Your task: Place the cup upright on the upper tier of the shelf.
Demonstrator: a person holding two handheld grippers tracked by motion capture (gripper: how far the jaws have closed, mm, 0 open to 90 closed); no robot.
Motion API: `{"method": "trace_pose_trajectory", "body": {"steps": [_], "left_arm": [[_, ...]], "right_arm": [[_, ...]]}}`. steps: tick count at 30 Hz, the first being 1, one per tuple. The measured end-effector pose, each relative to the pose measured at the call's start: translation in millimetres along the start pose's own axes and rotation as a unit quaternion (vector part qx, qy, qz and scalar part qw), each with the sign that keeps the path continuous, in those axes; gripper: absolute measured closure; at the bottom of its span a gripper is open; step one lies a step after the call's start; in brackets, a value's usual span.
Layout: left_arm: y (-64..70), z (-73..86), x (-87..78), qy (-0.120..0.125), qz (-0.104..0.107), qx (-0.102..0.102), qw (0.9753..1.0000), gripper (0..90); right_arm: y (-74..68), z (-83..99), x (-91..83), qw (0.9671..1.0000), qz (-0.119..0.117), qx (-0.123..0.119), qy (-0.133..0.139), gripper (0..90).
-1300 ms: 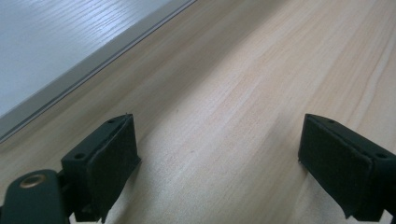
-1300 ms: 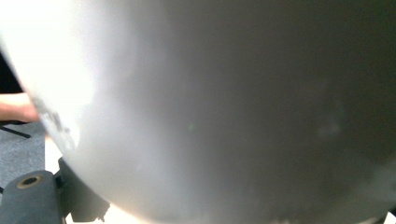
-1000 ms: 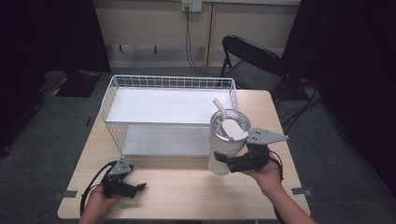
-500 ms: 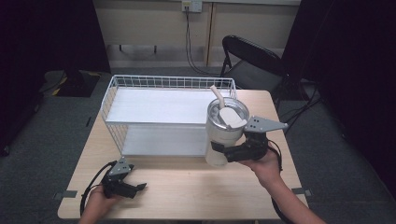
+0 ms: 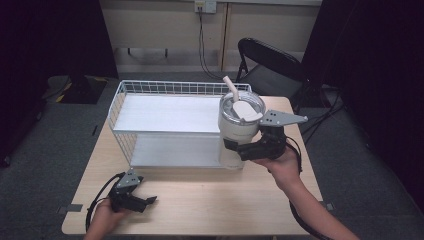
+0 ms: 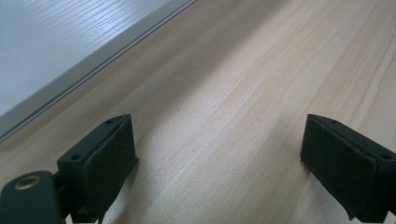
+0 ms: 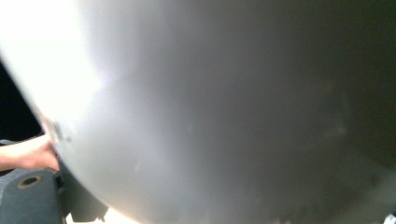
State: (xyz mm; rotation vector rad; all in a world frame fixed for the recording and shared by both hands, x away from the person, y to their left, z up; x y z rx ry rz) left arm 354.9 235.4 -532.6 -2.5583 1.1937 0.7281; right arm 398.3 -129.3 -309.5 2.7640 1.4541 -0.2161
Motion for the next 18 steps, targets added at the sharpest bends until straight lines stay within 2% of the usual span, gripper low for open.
{"method": "trace_pose_trajectory", "body": {"steps": [6, 12, 18], "left_arm": [[0.1, 0.0, 0.0, 0.000, 0.000, 0.000, 1.0000, 9.7], [0.1, 0.0, 0.0, 0.000, 0.000, -0.001, 1.0000, 9.7], [0.1, 0.0, 0.0, 0.000, 0.000, 0.000, 1.0000, 9.7]], "right_arm": [[0.7, -9.8, 5.6, 1.0000, 0.000, 0.009, -0.003, 9.7], [2.2, -19.7, 12.1, 1.0000, 0.002, 0.005, -0.007, 9.7], [4.1, -33.0, 19.5, 0.9999, 0.004, 0.013, 0.001, 9.7]]}}
Point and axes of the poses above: each handheld gripper's, and its own axes: x roughly forward along the jaws, z roughly out of its underside, y roughly to its right, the point moved 4 cm from there along x, roughly forward along the jaws, and after that the axes turned 11 degrees about y, right-handed, at the moved point
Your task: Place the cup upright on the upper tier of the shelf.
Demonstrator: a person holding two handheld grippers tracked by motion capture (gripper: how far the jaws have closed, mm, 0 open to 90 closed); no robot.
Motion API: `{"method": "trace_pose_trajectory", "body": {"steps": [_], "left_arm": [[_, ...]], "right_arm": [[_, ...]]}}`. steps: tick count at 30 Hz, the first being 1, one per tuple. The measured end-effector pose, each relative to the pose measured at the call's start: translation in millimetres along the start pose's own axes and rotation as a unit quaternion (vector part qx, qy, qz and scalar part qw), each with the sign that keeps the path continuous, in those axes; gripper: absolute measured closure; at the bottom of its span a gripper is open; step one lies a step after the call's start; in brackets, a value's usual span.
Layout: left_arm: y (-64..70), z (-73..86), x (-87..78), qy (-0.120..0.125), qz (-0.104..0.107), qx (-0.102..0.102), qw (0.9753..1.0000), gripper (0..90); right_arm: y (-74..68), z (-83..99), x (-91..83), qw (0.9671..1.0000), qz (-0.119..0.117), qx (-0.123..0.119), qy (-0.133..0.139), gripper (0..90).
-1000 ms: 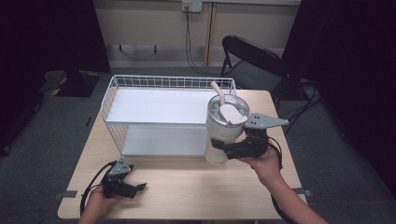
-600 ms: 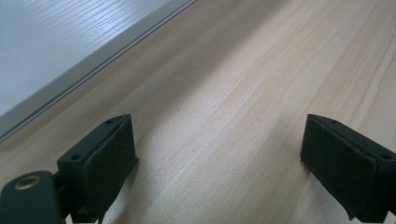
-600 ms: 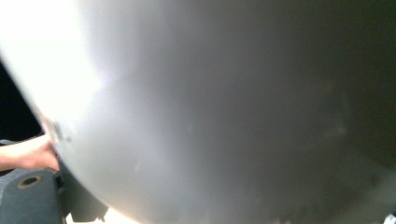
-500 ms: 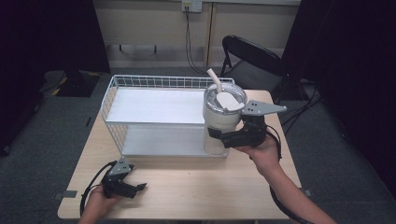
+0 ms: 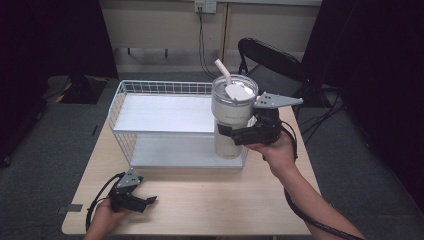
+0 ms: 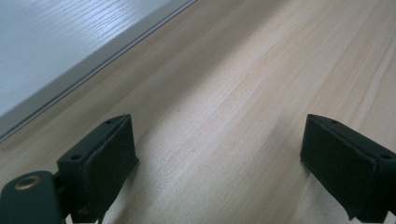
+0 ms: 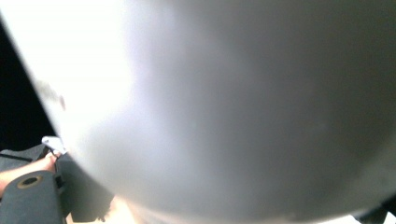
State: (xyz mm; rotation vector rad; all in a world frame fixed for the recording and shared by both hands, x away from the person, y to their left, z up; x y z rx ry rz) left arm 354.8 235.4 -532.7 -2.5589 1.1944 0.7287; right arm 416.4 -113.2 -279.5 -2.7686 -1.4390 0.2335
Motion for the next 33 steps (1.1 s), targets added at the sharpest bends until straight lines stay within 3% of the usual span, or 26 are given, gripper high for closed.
{"method": "trace_pose_trajectory", "body": {"steps": [16, 33], "left_arm": [[-0.6, -0.2, -0.1, 0.000, -0.003, 0.003, 1.0000, 9.7], [-0.5, -0.2, -0.2, 0.000, -0.003, 0.003, 1.0000, 9.7]], "right_arm": [[-11.3, -32.1, 8.0, 0.9999, -0.007, 0.000, 0.009, 9.9], [1.6, -51.0, 25.9, 0.9996, 0.020, 0.000, 0.019, 9.8]]}}
Point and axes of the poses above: each handheld gripper's, and its own axes: x roughly forward along the jaws, z roughly out of its underside, y roughly to its right, the point moved 4 cm from there along x, roughly forward along the jaws, and after that the axes turned 11 degrees about y, right-handed, at the moved point
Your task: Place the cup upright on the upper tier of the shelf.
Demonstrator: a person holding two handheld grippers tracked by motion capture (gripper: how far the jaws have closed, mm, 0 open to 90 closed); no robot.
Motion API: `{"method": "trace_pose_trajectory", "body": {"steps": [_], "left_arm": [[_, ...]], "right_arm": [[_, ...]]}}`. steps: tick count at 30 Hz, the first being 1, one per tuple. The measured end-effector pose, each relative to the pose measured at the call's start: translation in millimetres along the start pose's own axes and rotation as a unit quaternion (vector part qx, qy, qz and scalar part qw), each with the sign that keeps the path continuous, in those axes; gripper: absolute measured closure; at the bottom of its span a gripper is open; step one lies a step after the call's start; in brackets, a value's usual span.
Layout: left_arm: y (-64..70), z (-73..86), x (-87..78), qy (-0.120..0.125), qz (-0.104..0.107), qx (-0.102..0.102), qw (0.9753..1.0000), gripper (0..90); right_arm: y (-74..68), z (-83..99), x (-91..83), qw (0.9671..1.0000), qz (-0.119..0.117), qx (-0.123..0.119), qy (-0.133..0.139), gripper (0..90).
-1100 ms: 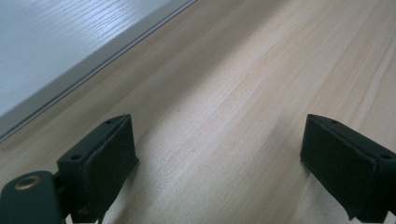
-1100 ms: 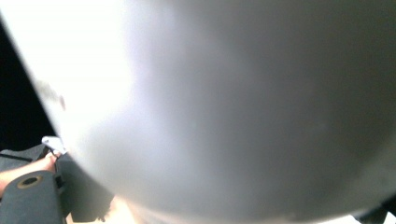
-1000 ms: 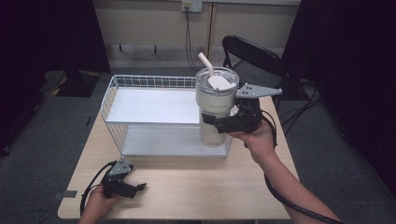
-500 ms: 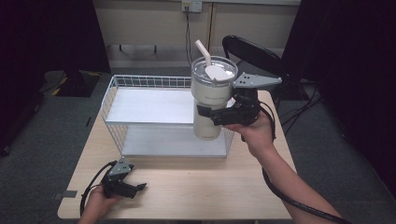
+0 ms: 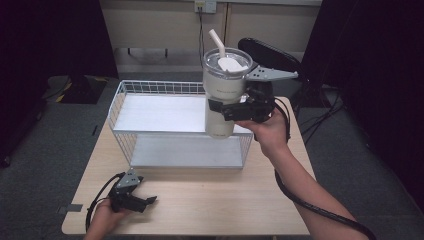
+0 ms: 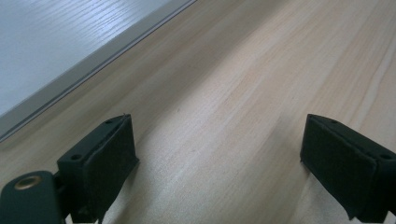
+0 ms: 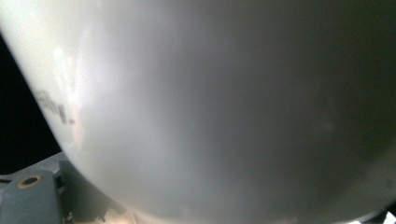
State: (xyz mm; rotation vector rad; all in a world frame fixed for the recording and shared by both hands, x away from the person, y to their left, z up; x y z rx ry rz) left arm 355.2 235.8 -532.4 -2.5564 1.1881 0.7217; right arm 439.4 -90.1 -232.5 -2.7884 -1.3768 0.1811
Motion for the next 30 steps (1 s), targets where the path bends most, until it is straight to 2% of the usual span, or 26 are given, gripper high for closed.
{"method": "trace_pose_trajectory", "body": {"steps": [11, 21, 25, 30], "left_arm": [[0.2, 0.0, -0.1, 0.000, 0.001, -0.001, 1.0000, 9.7], [0.0, 0.0, -0.1, -0.001, 0.001, 0.000, 1.0000, 9.7], [0.0, 0.0, -0.1, 0.000, 0.001, 0.000, 1.0000, 9.7], [0.0, 0.0, -0.1, -0.001, 0.001, 0.000, 1.0000, 9.7]], "right_arm": [[14.4, -0.9, 25.9, 0.9993, 0.031, -0.020, -0.003, 9.8], [28.7, 11.9, 53.5, 0.9981, 0.057, -0.017, -0.013, 9.7], [34.7, 16.2, 61.3, 0.9979, 0.063, -0.008, -0.012, 9.7], [36.2, 18.6, 65.3, 0.9977, 0.065, -0.015, -0.007, 9.7]]}}
Point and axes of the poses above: each handheld gripper's, and its own axes: x roughly forward along the jaws, z roughly out of its underside, y roughly to its right, the point moved 4 cm from there along x, roughly forward along the jaws, and after that the axes turned 11 degrees about y, right-handed, at the moved point
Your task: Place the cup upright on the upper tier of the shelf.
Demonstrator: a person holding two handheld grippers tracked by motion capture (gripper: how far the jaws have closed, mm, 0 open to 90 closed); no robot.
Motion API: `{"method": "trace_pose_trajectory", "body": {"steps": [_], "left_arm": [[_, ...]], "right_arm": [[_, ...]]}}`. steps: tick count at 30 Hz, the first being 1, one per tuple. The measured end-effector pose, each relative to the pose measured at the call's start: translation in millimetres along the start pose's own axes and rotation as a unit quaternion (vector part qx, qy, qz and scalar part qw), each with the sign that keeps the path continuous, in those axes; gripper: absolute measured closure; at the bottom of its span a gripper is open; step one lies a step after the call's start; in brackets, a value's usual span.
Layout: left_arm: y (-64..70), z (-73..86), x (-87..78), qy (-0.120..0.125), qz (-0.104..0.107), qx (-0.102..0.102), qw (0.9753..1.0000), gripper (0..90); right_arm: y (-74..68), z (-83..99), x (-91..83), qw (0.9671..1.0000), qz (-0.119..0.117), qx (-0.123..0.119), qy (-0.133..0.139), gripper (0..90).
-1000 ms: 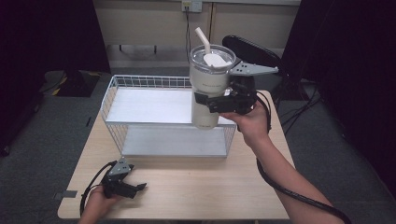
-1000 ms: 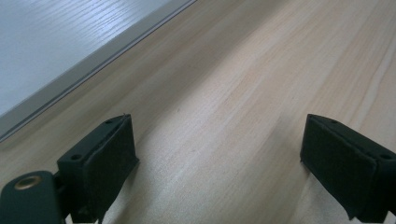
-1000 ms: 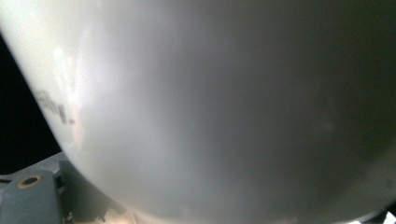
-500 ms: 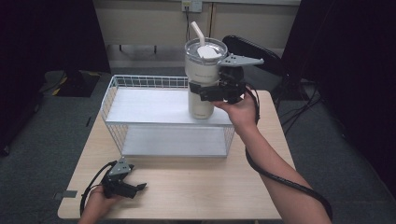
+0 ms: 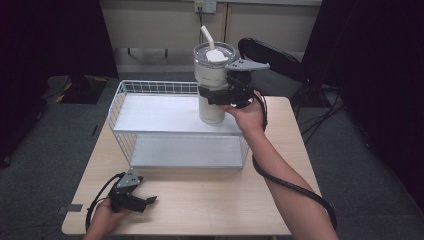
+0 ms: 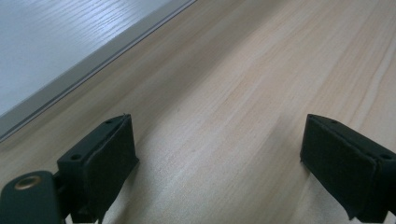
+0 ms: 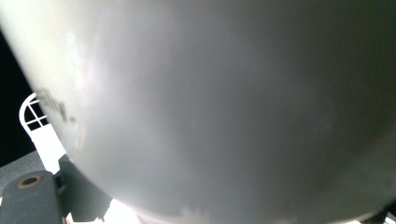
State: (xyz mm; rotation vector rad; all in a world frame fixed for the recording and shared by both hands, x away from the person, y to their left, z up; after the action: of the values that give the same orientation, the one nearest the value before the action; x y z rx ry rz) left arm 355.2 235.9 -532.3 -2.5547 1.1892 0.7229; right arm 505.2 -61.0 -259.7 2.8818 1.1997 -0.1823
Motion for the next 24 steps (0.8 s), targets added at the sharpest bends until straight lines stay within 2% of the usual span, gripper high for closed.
{"method": "trace_pose_trajectory", "body": {"steps": [5, 8, 9, 10, 13, 15, 24], "left_arm": [[0.3, 0.0, 0.1, 0.000, 0.001, -0.002, 1.0000, 9.7], [1.1, 0.1, 0.1, 0.000, 0.004, -0.008, 1.0000, 9.7], [0.0, -0.2, -0.3, 0.000, 0.000, 0.000, 1.0000, 9.7], [0.1, -0.2, -0.3, 0.000, 0.001, -0.001, 1.0000, 9.7], [0.1, -0.2, -0.3, 0.000, 0.001, -0.001, 1.0000, 9.7], [1.2, 0.2, 0.1, 0.000, 0.004, -0.009, 1.0000, 9.8], [1.0, 0.2, 0.1, 0.000, 0.003, -0.008, 1.0000, 9.7]], "right_arm": [[-2.5, 1.7, -1.9, 0.9999, -0.004, -0.015, 0.002, 9.5], [-0.4, 2.8, -4.5, 0.9998, -0.008, -0.016, 0.002, 9.4], [-0.4, 3.0, -5.3, 0.9999, -0.008, -0.014, 0.003, 9.3], [-0.2, 3.3, -5.6, 0.9998, -0.008, -0.016, 0.005, 9.3], [-1.3, 3.3, -5.4, 0.9998, -0.003, -0.019, 0.000, 9.2], [-1.4, 3.2, -5.3, 0.9998, -0.002, -0.022, -0.002, 9.1], [-2.0, 3.9, -6.6, 0.9998, 0.003, -0.021, -0.004, 9.0]]}}
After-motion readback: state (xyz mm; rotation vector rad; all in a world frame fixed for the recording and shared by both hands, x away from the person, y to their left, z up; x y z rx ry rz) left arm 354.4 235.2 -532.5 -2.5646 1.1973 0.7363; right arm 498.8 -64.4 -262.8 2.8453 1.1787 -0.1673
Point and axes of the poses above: each handheld gripper's, and its own axes: x roughly forward along the jaws, z roughly out of its underside, y roughly to its right, the point moved 4 cm from there along x, roughly forward along the jaws, and after that the axes turned 11 degrees about y, right-handed, at the moved point
